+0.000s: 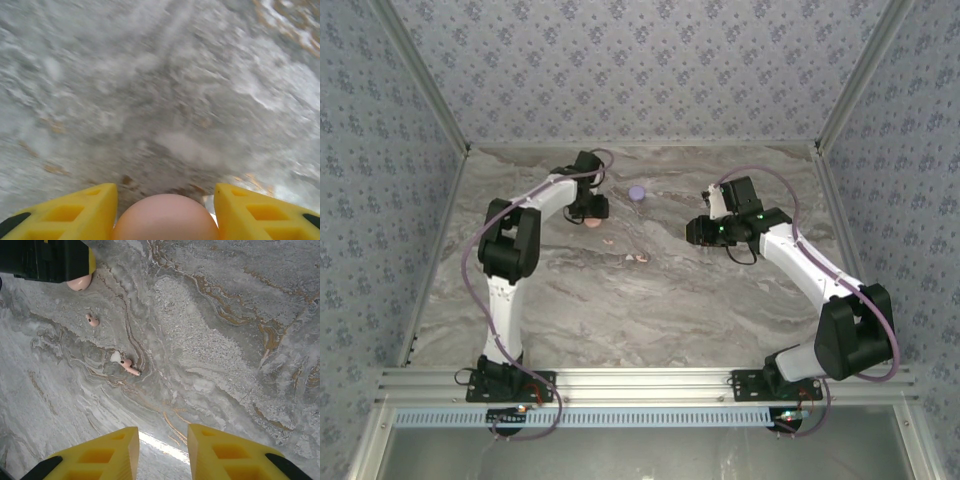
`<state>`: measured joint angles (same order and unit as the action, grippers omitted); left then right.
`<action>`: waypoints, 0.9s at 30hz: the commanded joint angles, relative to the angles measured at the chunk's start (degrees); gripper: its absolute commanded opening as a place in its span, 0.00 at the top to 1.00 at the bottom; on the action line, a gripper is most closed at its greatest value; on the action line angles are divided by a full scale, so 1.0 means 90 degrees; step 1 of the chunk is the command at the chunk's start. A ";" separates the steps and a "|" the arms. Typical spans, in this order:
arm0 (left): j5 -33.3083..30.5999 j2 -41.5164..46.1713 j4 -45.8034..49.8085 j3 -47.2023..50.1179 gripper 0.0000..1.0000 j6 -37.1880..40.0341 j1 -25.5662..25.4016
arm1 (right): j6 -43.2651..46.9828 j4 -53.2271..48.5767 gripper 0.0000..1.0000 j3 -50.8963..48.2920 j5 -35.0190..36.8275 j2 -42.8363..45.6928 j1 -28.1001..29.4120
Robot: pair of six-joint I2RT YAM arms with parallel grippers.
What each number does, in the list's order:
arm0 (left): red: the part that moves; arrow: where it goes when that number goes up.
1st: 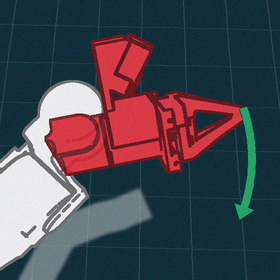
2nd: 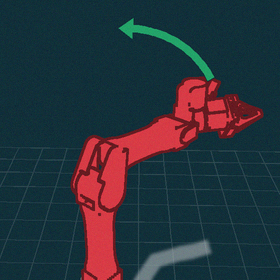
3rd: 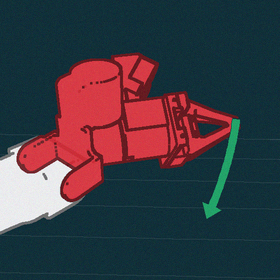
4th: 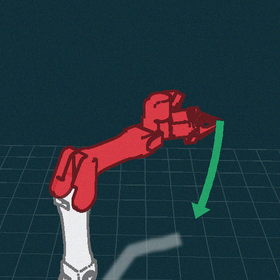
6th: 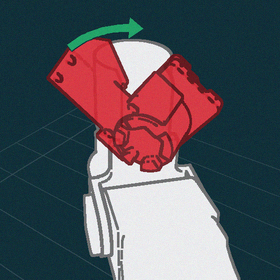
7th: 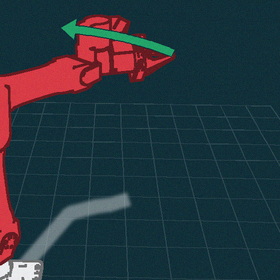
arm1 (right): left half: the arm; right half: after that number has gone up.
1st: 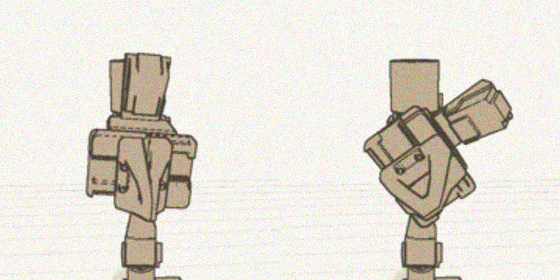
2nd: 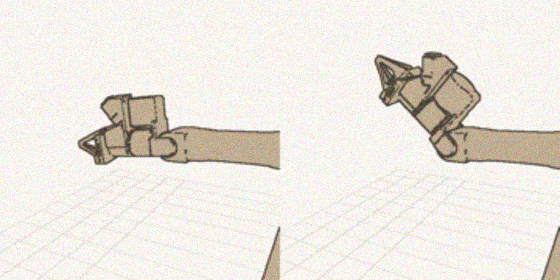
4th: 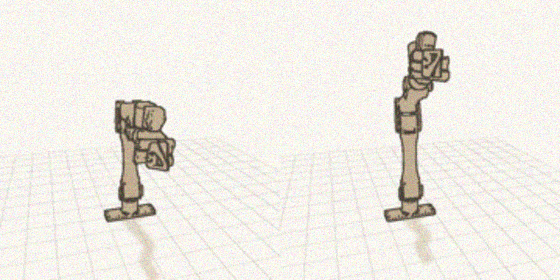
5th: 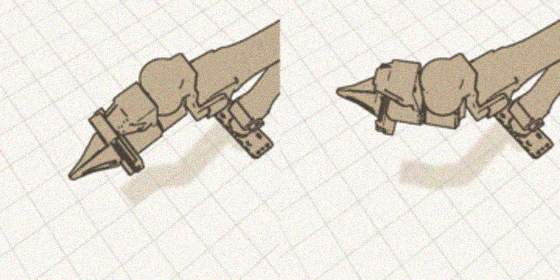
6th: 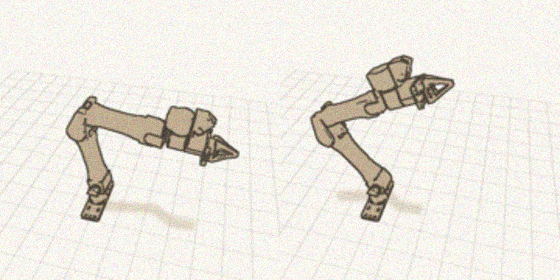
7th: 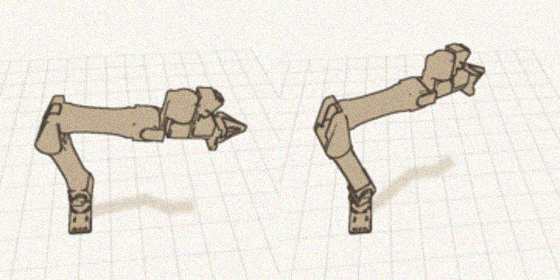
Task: Insert the wireless bluetooth earbuds into the charging case
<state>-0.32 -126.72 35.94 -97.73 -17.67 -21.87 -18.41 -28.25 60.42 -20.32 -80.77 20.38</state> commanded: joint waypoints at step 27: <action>0.0586 -0.0414 0.0414 -0.0957 0.39 -0.0461 -0.1351 | -0.0019 0.0200 0.65 -0.0517 0.0014 -0.0300 -0.0095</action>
<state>4.51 -129.19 36.73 -103.68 -22.96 -34.13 -18.44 -26.79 56.05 -20.14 -82.43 19.86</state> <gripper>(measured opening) 0.601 0.346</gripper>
